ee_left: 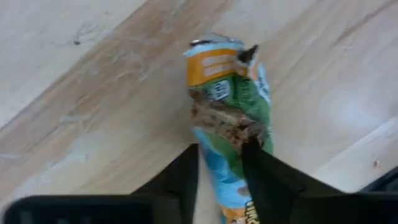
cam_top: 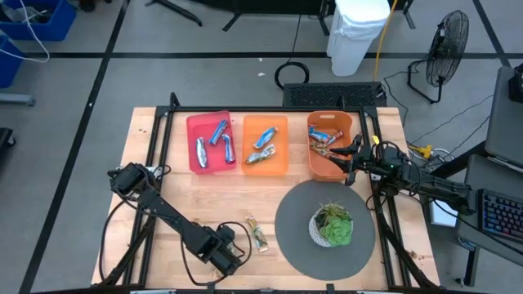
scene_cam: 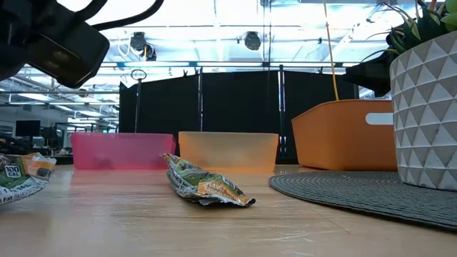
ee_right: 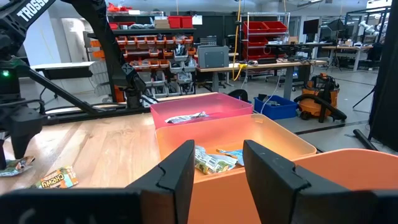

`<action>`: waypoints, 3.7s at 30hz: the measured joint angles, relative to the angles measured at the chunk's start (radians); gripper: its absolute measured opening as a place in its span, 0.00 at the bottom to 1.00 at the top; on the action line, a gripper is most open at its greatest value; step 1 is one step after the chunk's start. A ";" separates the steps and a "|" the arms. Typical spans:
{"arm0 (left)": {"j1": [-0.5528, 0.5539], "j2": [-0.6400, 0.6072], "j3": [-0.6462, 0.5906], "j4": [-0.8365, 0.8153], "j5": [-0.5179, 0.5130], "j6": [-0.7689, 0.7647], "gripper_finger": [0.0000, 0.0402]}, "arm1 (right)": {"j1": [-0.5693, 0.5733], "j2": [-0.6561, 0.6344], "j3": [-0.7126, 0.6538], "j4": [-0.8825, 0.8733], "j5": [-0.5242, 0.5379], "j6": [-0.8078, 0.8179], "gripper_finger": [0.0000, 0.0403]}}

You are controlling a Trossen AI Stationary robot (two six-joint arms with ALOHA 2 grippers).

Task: Pick and place Granola Bars by type
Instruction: Put the bottom yellow granola bar into the left orange bin

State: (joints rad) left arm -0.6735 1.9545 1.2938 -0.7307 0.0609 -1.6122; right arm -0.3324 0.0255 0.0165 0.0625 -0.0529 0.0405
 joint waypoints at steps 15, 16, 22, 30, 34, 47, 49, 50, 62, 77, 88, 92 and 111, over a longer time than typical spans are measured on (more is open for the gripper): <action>-0.010 -0.002 -0.001 -0.017 -0.375 0.386 0.01 | 0.000 0.000 0.000 0.000 0.000 0.000 0.32; -0.013 -0.002 -0.001 -0.023 -0.393 0.385 0.01 | 0.000 0.000 0.000 0.000 0.000 0.000 0.32; -0.030 -0.002 -0.001 -0.022 -0.483 0.371 0.01 | 0.000 0.000 0.000 0.000 0.000 0.000 0.32; -0.058 -0.006 -0.039 0.188 -0.599 0.463 0.00 | 0.000 0.000 0.000 0.000 0.000 0.000 0.32; -0.050 -0.005 -0.162 0.505 -0.554 0.573 0.00 | 0.000 0.000 0.000 0.000 0.000 0.000 0.32; -0.016 -0.077 -0.715 1.565 -0.629 0.995 0.00 | 0.000 0.000 0.000 0.000 0.000 0.000 0.32; -0.016 -0.084 -0.815 1.697 -0.664 0.976 0.00 | 0.000 0.000 0.000 -0.001 0.000 0.000 0.32; -0.016 -0.084 -0.858 1.757 -0.678 0.966 0.00 | 0.000 0.000 0.000 0.000 0.000 0.000 0.32; 0.065 -0.084 -1.102 2.177 -0.705 1.136 0.00 | 0.000 0.000 0.000 0.000 0.000 0.000 0.32; 0.453 -0.084 -1.107 2.192 -0.265 1.277 0.00 | 0.000 0.000 0.000 0.000 0.000 0.000 0.32; 0.634 -0.084 -1.107 2.195 -0.151 1.351 0.00 | 0.000 0.000 0.000 0.000 0.000 0.000 0.32; 0.675 -0.084 -1.107 2.195 -0.109 1.373 0.00 | 0.000 0.000 0.000 0.000 0.000 0.000 0.32; 0.675 -0.126 -1.072 2.288 -0.004 1.414 0.00 | 0.000 0.000 0.000 0.000 0.000 0.000 0.32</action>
State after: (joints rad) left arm 0.0012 1.8282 0.2222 1.5574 0.0564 -0.1981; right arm -0.3324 0.0254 0.0164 0.0624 -0.0528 0.0403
